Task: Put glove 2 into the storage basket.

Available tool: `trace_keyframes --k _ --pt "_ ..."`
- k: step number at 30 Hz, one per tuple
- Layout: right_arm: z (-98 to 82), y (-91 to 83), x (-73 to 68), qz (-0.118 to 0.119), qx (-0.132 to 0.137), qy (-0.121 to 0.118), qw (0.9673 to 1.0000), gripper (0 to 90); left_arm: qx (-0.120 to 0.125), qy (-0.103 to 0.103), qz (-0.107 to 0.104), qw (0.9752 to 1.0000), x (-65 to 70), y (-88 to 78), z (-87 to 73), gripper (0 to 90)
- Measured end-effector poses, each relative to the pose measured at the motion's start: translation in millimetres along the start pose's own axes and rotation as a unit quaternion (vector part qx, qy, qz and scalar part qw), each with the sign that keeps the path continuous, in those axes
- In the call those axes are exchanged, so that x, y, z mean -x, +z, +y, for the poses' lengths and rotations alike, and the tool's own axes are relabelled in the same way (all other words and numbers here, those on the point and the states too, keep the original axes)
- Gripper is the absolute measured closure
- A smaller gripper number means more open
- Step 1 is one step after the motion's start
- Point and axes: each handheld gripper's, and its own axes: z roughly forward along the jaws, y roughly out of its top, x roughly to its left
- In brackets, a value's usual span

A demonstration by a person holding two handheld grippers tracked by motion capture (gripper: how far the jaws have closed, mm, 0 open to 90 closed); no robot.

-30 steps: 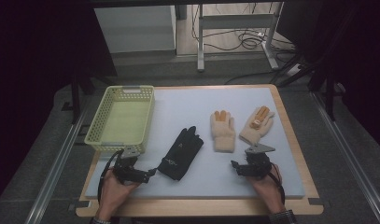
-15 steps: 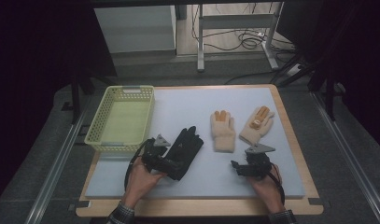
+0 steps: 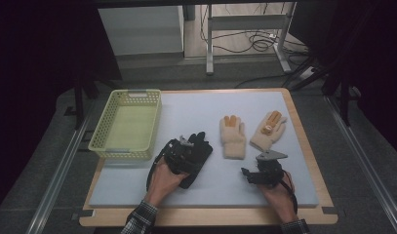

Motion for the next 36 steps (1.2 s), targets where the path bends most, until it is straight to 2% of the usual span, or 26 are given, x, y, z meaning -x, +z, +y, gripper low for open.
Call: trace_keyframes --k 2,4,5,9,14,21,24,27,31,36 --pt "0.0 0.0 0.0 0.0 0.0 0.0 1.0 24.3 -0.01 0.013 0.002 0.9999 6.2 2.6 -1.2 0.0" --pt "0.0 0.0 0.0 0.0 0.0 0.0 1.0 24.3 -0.019 0.039 0.026 0.9987 14.1 5.9 -2.6 0.0" --pt "0.0 0.0 0.0 0.0 0.0 0.0 1.0 24.2 -0.017 0.043 0.03 0.9985 16.0 6.7 -2.9 0.0" --pt "0.0 0.0 -0.1 0.0 0.0 0.0 1.0 24.2 -0.015 0.026 0.028 0.9992 10.5 6.1 -2.6 0.7" --pt "0.0 0.0 -0.1 0.0 0.0 0.0 1.0 24.2 -0.014 0.022 0.034 0.9991 4.8 0.5 -1.1 18.1" --pt "-0.1 0.0 -0.3 0.0 0.0 -0.001 1.0 24.2 -0.008 0.02 0.048 0.9986 -2.4 -6.6 -3.4 54.2" --pt "-0.1 0.0 -0.3 0.0 0.0 0.0 1.0 24.2 -0.007 0.018 0.045 0.9988 -6.1 -8.2 -3.7 62.3" --pt "-0.1 0.0 -0.3 0.0 -0.001 -0.001 1.0 24.2 -0.011 0.018 0.034 0.9992 -10.5 -11.0 -1.5 64.5" --pt "-0.1 0.0 -0.2 -0.001 0.0 -0.001 1.0 24.2 -0.006 0.007 0.02 0.9998 -19.1 -22.1 6.6 64.4" --pt "-0.1 0.0 -0.2 0.0 0.0 -0.001 1.0 24.2 0.011 0.008 0.029 0.9995 -24.4 -41.5 20.9 63.9"
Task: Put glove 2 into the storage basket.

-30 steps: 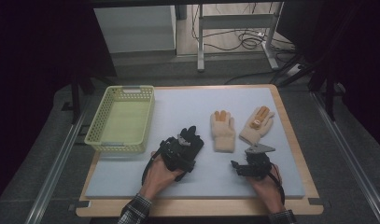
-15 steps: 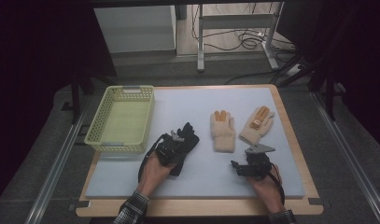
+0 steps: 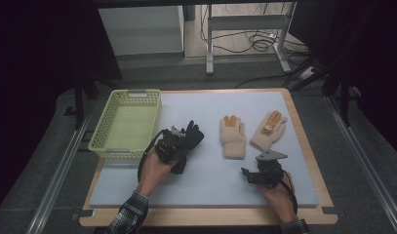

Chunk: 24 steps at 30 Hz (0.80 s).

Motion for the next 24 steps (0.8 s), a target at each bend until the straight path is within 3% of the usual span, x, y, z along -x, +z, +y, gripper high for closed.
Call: trace_keyframes --k 3,12,18,24 --pt "0.0 -0.1 -0.1 0.0 0.0 0.001 1.0 24.1 0.004 0.002 0.005 1.0 -4.2 -9.3 8.0 63.6" --pt "-0.1 0.0 0.1 0.0 0.0 -0.001 1.0 23.9 0.012 -0.007 0.055 0.9984 -36.1 -44.5 35.5 63.5" --pt "-0.2 0.2 0.0 0.001 0.001 0.0 1.0 23.8 0.015 -0.029 0.093 0.9951 -68.3 -65.5 40.6 63.4" --pt "-0.2 0.2 0.0 0.001 0.001 0.0 1.0 23.7 0.011 -0.056 0.122 0.9908 -105.5 -78.3 34.2 63.0"
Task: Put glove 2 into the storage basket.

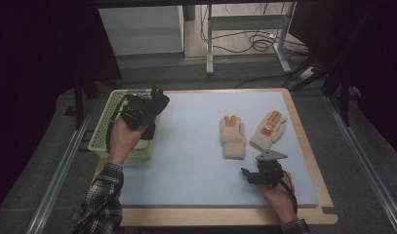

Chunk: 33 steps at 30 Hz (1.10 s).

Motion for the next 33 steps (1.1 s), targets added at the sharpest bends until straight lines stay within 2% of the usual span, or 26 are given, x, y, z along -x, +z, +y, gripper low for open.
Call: trace_keyframes --k 7,10,13,16,17,18,19,21,28,31,33 --pt "0.0 0.0 0.0 0.0 0.0 0.0 1.0 23.7 -0.02 -0.04 0.03 0.9986 -48.8 12.0 -14.9 62.6" --pt "0.0 0.0 0.0 0.0 0.0 0.0 1.0 23.7 -0.039 -0.054 0.037 0.9971 -66.0 22.1 -22.1 62.4" --pt "0.0 0.0 0.0 0.0 0.0 0.0 1.0 23.7 -0.065 -0.058 0.045 0.9952 -77.7 35.2 -28.5 62.2" --pt "0.1 0.1 0.0 0.0 0.0 0.0 1.0 23.7 -0.093 -0.054 0.049 0.993 -86.5 49.1 -33.1 61.5" --pt "0.0 0.1 0.0 0.001 0.0 0.0 1.0 23.7 -0.093 -0.054 0.049 0.993 -86.5 49.1 -33.1 61.3" --pt "0.0 0.1 0.0 0.001 0.0 0.0 1.0 23.7 -0.109 -0.056 0.051 0.9911 -92.2 59.7 -35.9 61.2" --pt "0.0 0.1 0.0 0.001 0.0 0.0 1.0 23.7 -0.109 -0.056 0.051 0.9911 -92.2 59.7 -35.9 61.1" --pt "0.0 0.1 0.0 0.0 0.0 0.0 1.0 23.7 -0.128 -0.058 0.053 0.9887 -98.2 72.9 -39.1 60.9" --pt "0.0 0.1 0.0 0.001 0.0 0.0 1.0 23.5 -0.154 -0.066 0.058 0.9842 -105.4 94.6 -38.9 57.7" --pt "0.0 0.1 0.1 0.001 0.0 0.0 1.0 23.4 -0.18 -0.047 0.085 0.9788 -103.7 104.7 -39.4 47.9" --pt "0.0 0.1 0.1 0.002 0.0 0.0 1.0 23.3 -0.196 -0.043 0.094 0.975 -104.4 110.0 -41.7 40.0"
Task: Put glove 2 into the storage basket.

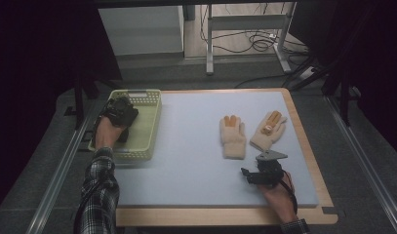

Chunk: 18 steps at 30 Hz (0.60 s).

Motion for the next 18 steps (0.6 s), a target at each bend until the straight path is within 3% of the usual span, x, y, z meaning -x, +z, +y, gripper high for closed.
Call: trace_keyframes --k 3,6,8,10,13,18 --pt "0.0 0.0 0.0 0.0 0.0 0.0 1.0 23.1 -0.016 -0.004 -0.002 0.9999 -1.9 5.7 -3.0 23.7" --pt "0.0 0.0 0.0 0.001 0.0 0.0 1.0 23.1 -0.007 -0.008 -0.016 0.9998 -6.7 0.6 -7.0 13.5" --pt "0.0 0.0 0.0 0.001 0.0 0.0 1.0 23.0 0.009 -0.022 -0.04 0.9989 -11.5 -6.9 -10.5 9.1" --pt "0.0 0.0 0.0 0.001 0.0 0.0 1.0 23.0 0.016 -0.027 -0.047 0.9984 -13.1 -9.5 -11.7 6.3" --pt "0.0 0.0 -0.1 0.0 0.0 -0.001 1.0 23.0 0.047 -0.038 -0.071 0.9957 -18.7 -23.8 -18.6 4.2" --pt "0.0 0.0 -0.2 0.0 -0.001 -0.001 1.0 23.0 0.09 -0.056 -0.116 0.9875 -23.6 -37.4 -28.9 2.8"
